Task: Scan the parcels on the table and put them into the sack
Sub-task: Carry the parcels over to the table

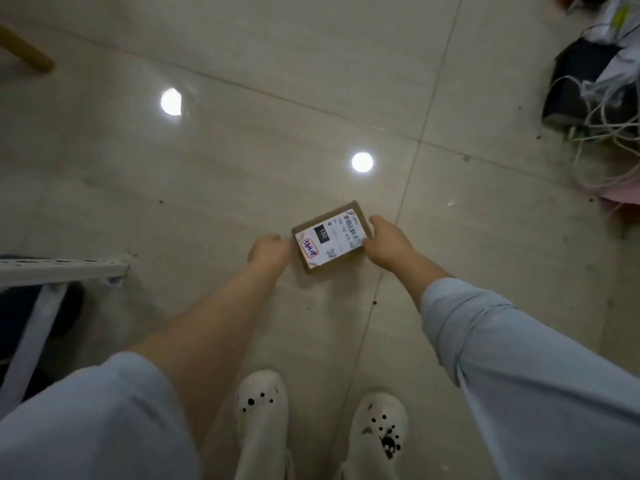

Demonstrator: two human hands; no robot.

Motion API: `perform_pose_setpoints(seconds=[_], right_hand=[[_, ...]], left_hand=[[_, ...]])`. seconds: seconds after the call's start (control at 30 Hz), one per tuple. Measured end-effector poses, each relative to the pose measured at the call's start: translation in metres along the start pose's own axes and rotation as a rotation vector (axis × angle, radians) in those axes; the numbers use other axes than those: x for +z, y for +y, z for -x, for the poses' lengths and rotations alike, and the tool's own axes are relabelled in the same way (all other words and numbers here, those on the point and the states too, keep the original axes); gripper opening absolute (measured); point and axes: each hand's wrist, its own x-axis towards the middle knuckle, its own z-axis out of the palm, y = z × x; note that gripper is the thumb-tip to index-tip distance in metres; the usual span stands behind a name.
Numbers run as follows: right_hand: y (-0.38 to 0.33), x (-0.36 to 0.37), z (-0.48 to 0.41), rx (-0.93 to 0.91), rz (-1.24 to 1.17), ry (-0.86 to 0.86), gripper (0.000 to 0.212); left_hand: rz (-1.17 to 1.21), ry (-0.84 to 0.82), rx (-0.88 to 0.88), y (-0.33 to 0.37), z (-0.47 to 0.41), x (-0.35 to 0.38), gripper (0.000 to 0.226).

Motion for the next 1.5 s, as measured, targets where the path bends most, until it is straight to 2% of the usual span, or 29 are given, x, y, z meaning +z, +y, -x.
perform_pose_setpoints(seconds=[0.1, 0.23, 0.4, 0.63, 0.73, 0.77, 0.87, 0.97, 1.07, 1.13, 1.2, 1.4, 1.5], right_hand=[[0.011, 0.023, -0.039, 0.027, -0.062, 0.021, 0.018], [0.023, 0.047, -0.069, 0.069, -0.200, 0.022, 0.023], [0.021, 0.047, -0.038, 0.062, -0.384, 0.118, 0.030], [-0.016, -0.016, 0.077, 0.094, -0.683, 0.190, 0.029], [-0.043, -0.059, 0.138, 0.030, -0.694, 0.219, 0.034], [-0.053, -0.076, 0.160, -0.003, -0.688, 0.219, 0.032], [-0.080, -0.124, 0.231, -0.090, -0.721, 0.206, 0.009], [-0.107, -0.168, 0.304, -0.140, -0.793, 0.218, 0.011], [-0.134, -0.204, 0.371, -0.185, -0.878, 0.246, 0.009], [-0.152, -0.221, 0.409, -0.194, -0.920, 0.253, 0.008], [-0.169, -0.233, 0.444, -0.216, -0.984, 0.256, 0.014], [-0.221, -0.270, 0.520, -0.277, -1.126, 0.118, 0.034], [-0.244, -0.284, 0.543, -0.341, -1.138, 0.070, 0.037]], left_hand=[[0.092, -0.034, -0.026, -0.010, -0.036, 0.018, 0.038], [0.250, -0.053, -0.086, -0.021, -0.060, 0.039, 0.031], [0.320, 0.013, -0.109, -0.019, -0.035, 0.023, 0.022], [0.432, 0.007, -0.026, 0.023, 0.085, -0.030, 0.023], [0.417, 0.005, 0.056, 0.054, 0.150, -0.062, 0.025], [0.403, -0.012, 0.095, 0.065, 0.175, -0.073, 0.026], [0.358, -0.074, 0.200, 0.097, 0.251, -0.112, 0.027], [0.318, -0.168, 0.308, 0.123, 0.327, -0.156, 0.031], [0.320, -0.279, 0.422, 0.147, 0.400, -0.205, 0.043], [0.352, -0.349, 0.467, 0.159, 0.440, -0.234, 0.066], [0.360, -0.375, 0.492, 0.169, 0.475, -0.261, 0.079], [0.427, -0.344, 0.529, 0.196, 0.547, -0.332, 0.054], [0.439, -0.324, 0.535, 0.213, 0.562, -0.359, 0.065]])
